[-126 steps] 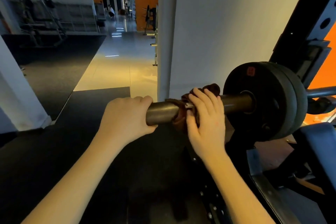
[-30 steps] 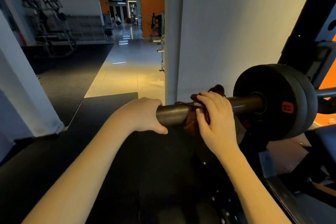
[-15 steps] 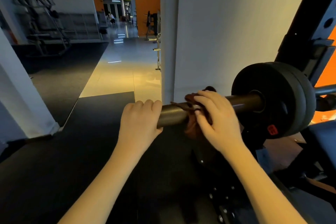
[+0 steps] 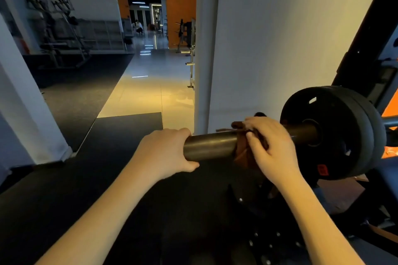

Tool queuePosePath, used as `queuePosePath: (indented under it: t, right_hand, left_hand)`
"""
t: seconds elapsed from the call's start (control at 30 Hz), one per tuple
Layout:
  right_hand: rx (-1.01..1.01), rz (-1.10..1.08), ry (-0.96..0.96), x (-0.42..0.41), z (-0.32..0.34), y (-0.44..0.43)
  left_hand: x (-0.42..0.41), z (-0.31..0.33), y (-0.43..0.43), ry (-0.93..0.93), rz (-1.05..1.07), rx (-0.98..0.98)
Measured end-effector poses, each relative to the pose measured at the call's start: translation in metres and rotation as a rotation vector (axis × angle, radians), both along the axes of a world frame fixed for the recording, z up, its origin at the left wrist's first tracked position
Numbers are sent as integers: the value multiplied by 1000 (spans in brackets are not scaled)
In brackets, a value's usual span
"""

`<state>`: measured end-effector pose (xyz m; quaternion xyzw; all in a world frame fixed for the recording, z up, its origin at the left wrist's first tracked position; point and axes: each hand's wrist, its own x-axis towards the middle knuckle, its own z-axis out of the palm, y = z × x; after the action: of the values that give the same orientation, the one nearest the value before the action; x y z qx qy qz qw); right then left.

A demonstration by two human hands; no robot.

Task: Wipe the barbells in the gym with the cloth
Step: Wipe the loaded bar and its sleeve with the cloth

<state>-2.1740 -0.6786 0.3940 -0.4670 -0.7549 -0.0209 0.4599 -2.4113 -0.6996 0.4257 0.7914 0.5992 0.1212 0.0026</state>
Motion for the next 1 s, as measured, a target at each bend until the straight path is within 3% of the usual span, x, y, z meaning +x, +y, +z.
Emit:
queuePosePath:
  t: [0.1,0.3,0.37,0.5,0.6,0.77,0.87,1.0]
  right_hand:
    - [54,-233,104,-28,0,1]
    - [100,33,-103,-40,-4,-10]
    - [84,-25,-139,-18,3,-2]
    - [73,-280,52,-20,6,4]
    - [118,-191,5,-55,-7,-7]
    - [61,100,-134,-37,0,-7]
    - [103,-4,-103,-17,5,1]
    - [91,-166,1,-61,-1,-6]
  left_hand:
    - [1,-8,-5,56,35,180]
    - [6,-30,-12,143,47,493]
    - [10,-23,-16,106,47,414]
    - [-8,0,-10,-47,40,43]
    - [-9,0,-8,-93,48,-28]
    - [-9,-13,-11,-67,58,143]
    - [-5,-23,-16,14,51,320]
    - [-3,-33,-19,-16,68,435]
